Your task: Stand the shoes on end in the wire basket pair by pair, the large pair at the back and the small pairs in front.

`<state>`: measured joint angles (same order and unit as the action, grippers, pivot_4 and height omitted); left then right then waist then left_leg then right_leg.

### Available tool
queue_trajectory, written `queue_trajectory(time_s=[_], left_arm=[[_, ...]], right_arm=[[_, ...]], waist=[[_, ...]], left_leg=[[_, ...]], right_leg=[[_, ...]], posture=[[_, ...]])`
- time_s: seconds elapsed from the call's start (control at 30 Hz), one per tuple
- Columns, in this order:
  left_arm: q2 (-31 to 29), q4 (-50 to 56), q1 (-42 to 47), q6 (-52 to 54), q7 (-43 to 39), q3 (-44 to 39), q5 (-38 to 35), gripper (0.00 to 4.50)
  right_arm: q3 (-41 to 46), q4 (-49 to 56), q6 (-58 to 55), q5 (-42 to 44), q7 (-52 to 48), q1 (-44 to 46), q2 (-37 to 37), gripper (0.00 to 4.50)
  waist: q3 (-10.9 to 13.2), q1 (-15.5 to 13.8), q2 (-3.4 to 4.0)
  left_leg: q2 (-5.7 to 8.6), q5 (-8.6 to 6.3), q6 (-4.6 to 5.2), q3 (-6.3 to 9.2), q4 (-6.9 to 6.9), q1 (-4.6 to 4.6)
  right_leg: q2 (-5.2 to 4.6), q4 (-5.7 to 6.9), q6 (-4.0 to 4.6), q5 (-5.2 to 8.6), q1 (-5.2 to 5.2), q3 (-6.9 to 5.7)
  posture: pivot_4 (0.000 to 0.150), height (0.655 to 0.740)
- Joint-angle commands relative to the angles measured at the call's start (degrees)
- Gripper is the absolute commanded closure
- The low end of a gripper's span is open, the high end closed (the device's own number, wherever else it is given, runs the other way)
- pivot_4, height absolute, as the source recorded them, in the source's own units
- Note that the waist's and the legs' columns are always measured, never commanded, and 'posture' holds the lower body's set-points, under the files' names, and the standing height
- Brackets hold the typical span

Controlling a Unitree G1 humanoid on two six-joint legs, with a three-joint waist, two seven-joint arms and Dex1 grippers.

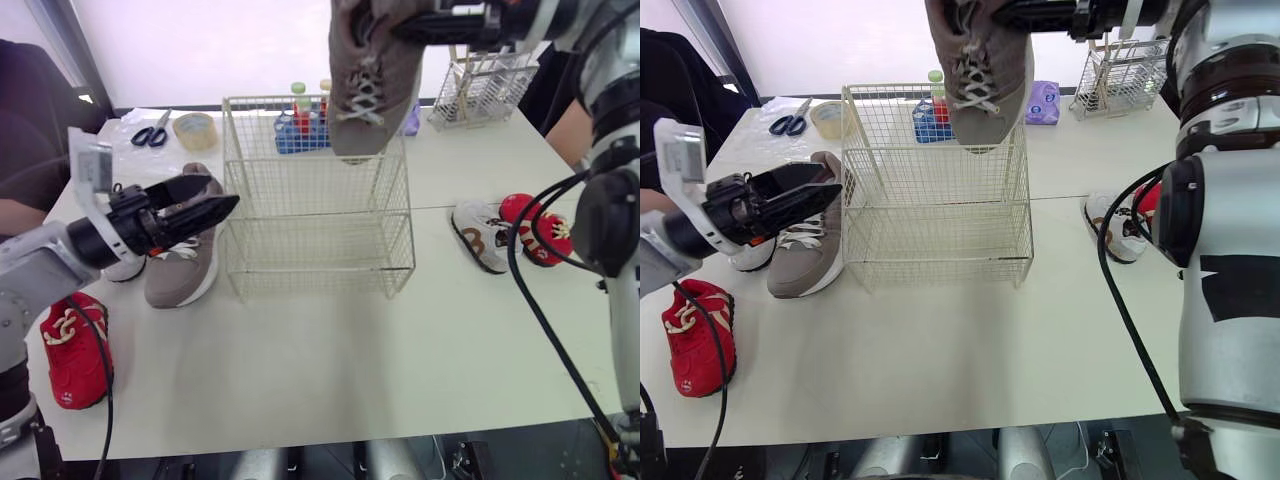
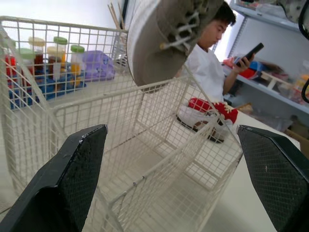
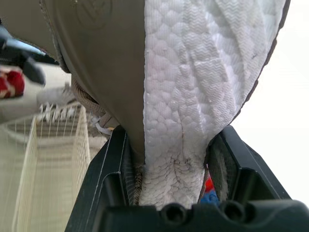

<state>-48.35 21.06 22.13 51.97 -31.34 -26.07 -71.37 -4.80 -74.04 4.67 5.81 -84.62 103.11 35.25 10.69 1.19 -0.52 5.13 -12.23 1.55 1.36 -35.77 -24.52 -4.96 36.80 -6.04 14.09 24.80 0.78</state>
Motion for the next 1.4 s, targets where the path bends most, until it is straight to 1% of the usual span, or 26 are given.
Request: queue_trajectory(time_s=[0.03,0.17,0.43,0.47,0.53,0.57,0.6,0.73,0.93,1.07,1.13,1.17,1.2,1.23,1.3,1.33,1.4], left_arm=[[0.0,2.0,-0.2,-1.5,0.7,-2.3,-0.8,0.06],[0.2,2.4,0.1,-1.8,1.6,-2.4,-1.2,0.06],[0.0,3.6,0.4,-2.4,3.4,-2.3,-2.0,0.06],[0.0,3.6,0.7,-2.5,3.6,-2.1,-2.0,0.00],[-0.1,3.4,1.1,-2.7,3.8,-1.8,-2.1,0.00],[-0.1,3.2,1.4,-2.8,3.8,-1.6,-2.0,0.00],[-0.1,3.0,1.6,-2.8,3.7,-1.4,-1.8,0.00],[-0.3,2.4,2.3,-3.0,3.2,-1.0,-1.2,0.00],[-1.7,1.4,2.2,-3.1,1.9,-1.8,0.3,0.00],[-4.3,-0.9,1.6,-3.6,-0.9,-2.7,3.3,0.00],[-5.9,-3.4,1.7,-4.8,-2.4,-2.5,6.6,0.00],[-7.0,-5.3,2.0,-6.0,-3.2,-1.7,9.3,0.00],[-8.4,-8.5,3.3,-7.3,-3.7,-0.2,12.8,0.00],[-9.2,-10.8,4.3,-8.3,-4.2,1.0,15.3,0.00],[-10.8,-17.5,8.3,-10.3,-5.0,4.7,21.2,0.00],[-11.6,-21.4,10.8,-11.1,-6.3,7.0,23.8,0.00],[-12.2,-27.8,15.2,-12.4,-9.3,10.5,28.0,0.00]], right_arm=[[-0.7,0.4,4.4,-3.8,-1.1,2.0,-0.2,2.81],[-0.8,-0.3,5.5,-6.2,-3.3,0.7,-1.2,2.81],[-1.2,-0.9,5.5,-9.6,-3.9,-2.7,-1.4,2.81],[-1.3,-0.9,5.5,-9.9,-3.8,-3.2,-1.3,1.84],[-1.1,-0.8,5.4,-10.3,-3.6,-3.8,-1.1,1.01],[-0.9,-0.7,5.4,-10.5,-3.4,-4.1,-0.9,0.49],[-0.8,-0.5,5.4,-10.6,-3.6,-4.3,-0.5,0.07],[-0.2,0.4,5.8,-10.6,-4.7,-4.6,1.4,0.07],[1.3,2.9,7.2,-10.0,-4.2,-3.5,6.8,0.07],[2.4,6.2,7.7,-9.6,-3.8,-3.4,10.8,0.07],[4.0,8.9,5.1,-7.4,-6.0,-4.0,11.9,0.07],[4.4,11.9,1.7,-4.0,-7.1,-5.0,12.2,0.07],[4.3,20.1,-5.5,3.3,-7.6,-8.3,12.7,0.07],[4.2,26.3,-10.9,8.6,-7.9,-10.9,13.0,0.07],[5.8,43.2,-24.2,18.9,-7.9,-18.3,12.9,0.07],[7.1,51.7,-29.9,23.0,-7.3,-22.6,12.1,0.07],[9.1,64.4,-38.0,29.3,-4.0,-29.1,10.8,0.07]], waist=[[0.0,-0.1,0.00],[0.0,-0.4,-0.01],[0.0,-0.5,-0.02],[0.0,-0.5,-0.02],[0.0,-0.5,-0.03],[0.0,-0.4,-0.02],[0.0,-0.4,-0.02],[0.0,-0.1,0.02],[0.0,-0.1,0.03],[0.0,-0.1,0.02],[0.0,-0.1,0.03],[0.0,-0.1,0.04],[0.0,-0.1,0.04],[0.0,-0.1,0.03],[0.0,-0.3,0.04],[0.0,-0.4,0.02],[0.0,-0.5,0.05]], left_leg=[[0.00,0.02,-0.03,0.00,-0.01,0.00],[0.02,0.03,-0.06,0.03,-0.10,0.00],[0.03,0.06,-0.10,0.07,-0.17,0.01],[0.03,0.06,-0.10,0.08,-0.18,0.01],[0.04,0.06,-0.10,0.09,-0.19,0.01],[0.04,0.06,-0.10,0.09,-0.20,0.01],[0.04,0.06,-0.10,0.08,-0.20,0.01],[0.04,0.07,-0.11,0.07,-0.15,0.01],[0.02,0.06,-0.17,0.07,-0.15,0.01],[0.02,0.06,-0.17,0.07,-0.15,0.02],[0.02,0.06,-0.17,0.07,-0.14,0.02],[0.02,0.06,-0.17,0.07,-0.14,0.02],[0.01,0.06,-0.17,0.07,-0.14,0.02],[-0.01,0.06,-0.17,0.06,-0.13,0.03],[-0.04,0.03,-0.12,0.09,-0.14,0.03],[-0.03,-0.11,0.13,0.11,-0.11,0.05],[-0.04,-0.13,0.17,0.15,-0.22,0.04]], right_leg=[[0.00,0.03,0.00,0.00,0.00,0.00],[0.00,0.06,0.00,0.00,-0.04,-0.01],[0.00,0.09,0.00,0.00,-0.10,-0.04],[0.00,0.09,0.00,0.00,-0.11,-0.05],[0.00,0.09,0.00,0.00,-0.13,-0.05],[0.00,0.09,0.00,0.00,-0.12,-0.06],[0.00,0.10,0.00,0.00,-0.12,-0.05],[0.00,0.15,0.00,0.00,-0.05,-0.04],[0.03,0.16,0.00,0.00,-0.03,-0.04],[0.03,0.15,0.00,0.00,-0.05,-0.03],[0.03,0.15,0.01,0.01,-0.04,-0.03],[0.03,0.15,0.01,0.01,-0.04,-0.03],[0.03,0.15,0.01,0.01,-0.05,-0.04],[0.04,0.15,0.01,0.01,-0.04,-0.03],[0.04,0.17,0.02,0.01,-0.05,-0.04],[0.03,0.18,0.02,0.01,-0.08,-0.05],[0.03,0.23,0.02,0.01,-0.09,-0.08]], posture=[[0.150,0.7400],[0.150,0.7400],[0.150,0.7400],[0.150,0.7400],[0.150,0.7400],[0.150,0.7400],[0.150,0.7400],[0.150,0.7400],[0.150,0.7400],[0.150,0.7400],[0.150,0.7400],[0.150,0.7400],[0.150,0.7400],[0.150,0.7400],[0.150,0.7400],[0.150,0.7400],[0.150,0.7400]])
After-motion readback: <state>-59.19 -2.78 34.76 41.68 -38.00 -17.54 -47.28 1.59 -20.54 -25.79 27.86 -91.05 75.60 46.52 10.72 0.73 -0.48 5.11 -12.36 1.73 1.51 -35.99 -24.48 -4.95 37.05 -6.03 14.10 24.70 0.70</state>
